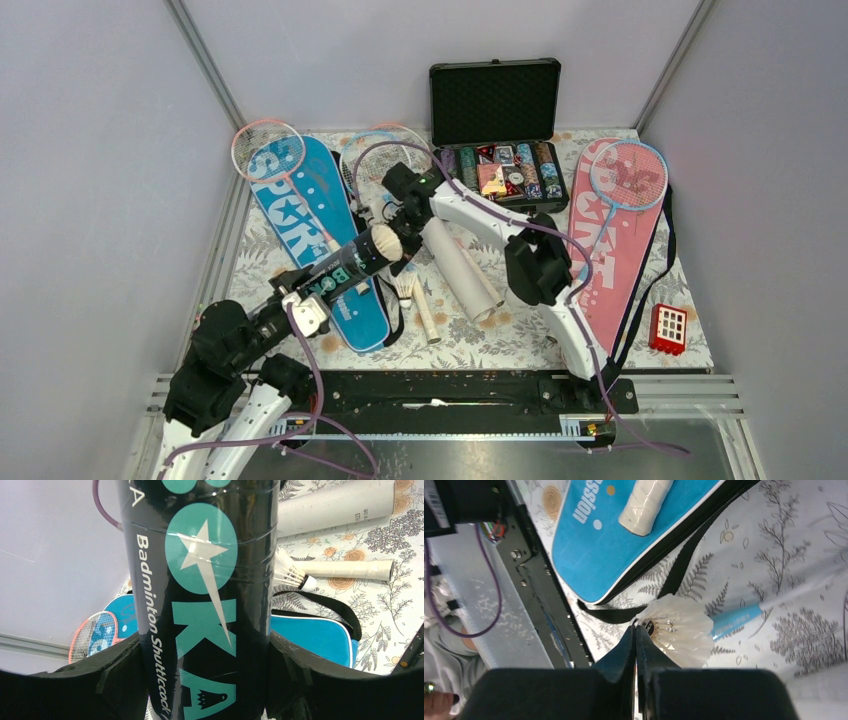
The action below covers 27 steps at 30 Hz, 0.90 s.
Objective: Pack up the badminton gear
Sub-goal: Pick up the shuttlecock at the center of the board.
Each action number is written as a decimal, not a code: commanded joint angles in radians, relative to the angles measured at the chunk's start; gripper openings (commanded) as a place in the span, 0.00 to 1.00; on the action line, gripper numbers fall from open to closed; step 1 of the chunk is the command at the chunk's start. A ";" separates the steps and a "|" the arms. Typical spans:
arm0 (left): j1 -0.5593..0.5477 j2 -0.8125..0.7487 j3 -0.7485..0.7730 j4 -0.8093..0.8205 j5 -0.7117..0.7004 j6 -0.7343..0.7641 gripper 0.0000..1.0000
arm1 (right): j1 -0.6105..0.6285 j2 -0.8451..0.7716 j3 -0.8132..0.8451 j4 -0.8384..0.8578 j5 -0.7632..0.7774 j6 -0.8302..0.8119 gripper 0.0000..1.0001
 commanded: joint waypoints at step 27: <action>0.000 0.231 0.066 0.128 -0.031 -0.155 0.24 | -0.109 -1.160 -0.791 0.983 0.375 0.677 0.00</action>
